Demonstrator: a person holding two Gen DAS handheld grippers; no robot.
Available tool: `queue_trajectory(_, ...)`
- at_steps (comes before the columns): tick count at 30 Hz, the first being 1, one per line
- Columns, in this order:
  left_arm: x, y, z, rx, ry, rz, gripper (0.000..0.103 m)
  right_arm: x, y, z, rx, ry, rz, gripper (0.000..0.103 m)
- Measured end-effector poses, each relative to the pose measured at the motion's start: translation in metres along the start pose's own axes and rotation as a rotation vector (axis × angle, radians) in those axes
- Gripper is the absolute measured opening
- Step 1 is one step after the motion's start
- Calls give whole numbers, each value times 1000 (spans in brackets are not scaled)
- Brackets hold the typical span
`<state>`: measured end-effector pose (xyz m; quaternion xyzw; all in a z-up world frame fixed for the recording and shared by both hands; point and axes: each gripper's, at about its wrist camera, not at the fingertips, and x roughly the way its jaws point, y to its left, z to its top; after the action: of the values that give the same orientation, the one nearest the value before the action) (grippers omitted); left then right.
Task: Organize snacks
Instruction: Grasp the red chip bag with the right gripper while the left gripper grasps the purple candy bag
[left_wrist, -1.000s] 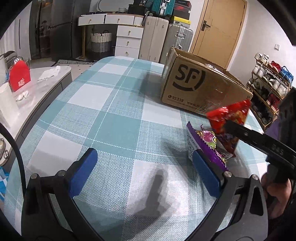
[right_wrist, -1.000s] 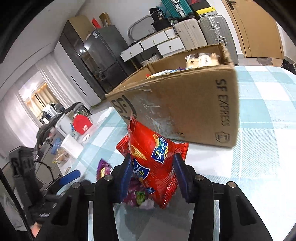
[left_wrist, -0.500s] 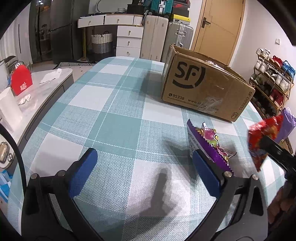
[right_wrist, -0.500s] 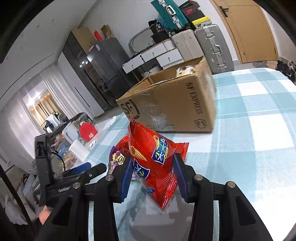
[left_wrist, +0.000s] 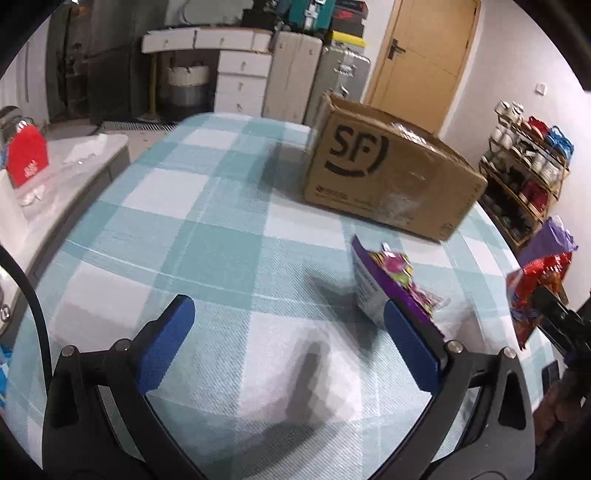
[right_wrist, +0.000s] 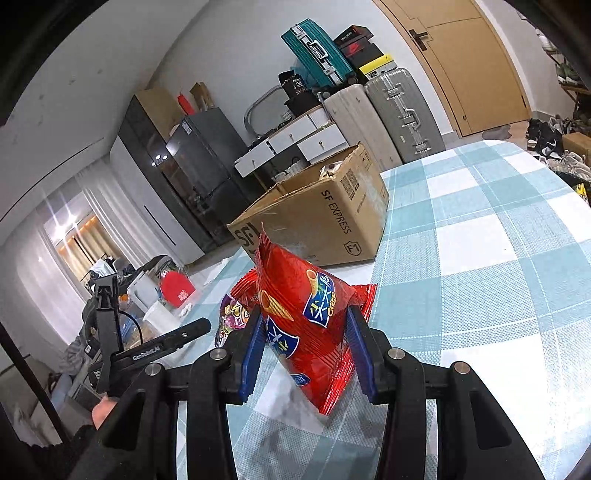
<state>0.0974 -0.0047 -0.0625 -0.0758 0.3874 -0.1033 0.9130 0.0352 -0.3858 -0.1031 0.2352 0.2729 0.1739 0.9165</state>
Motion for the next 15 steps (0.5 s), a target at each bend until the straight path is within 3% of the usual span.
queue_trajectory(4, -4, -19, 5, 11, 11, -108, 102, 6, 0, 3, 14, 11, 2, 44)
queue_trajectory(6, -1, -29, 10, 17, 24, -125, 102, 12, -3, 4, 26, 18, -1, 44)
queue_trajectory(11, 25, -56, 25, 34, 73, -135, 102, 13, -5, 6, 45, 18, -1, 44)
queue_trajectory(15, 48, -73, 31, 74, 95, -41, 102, 12, -6, 6, 44, 17, 2, 44)
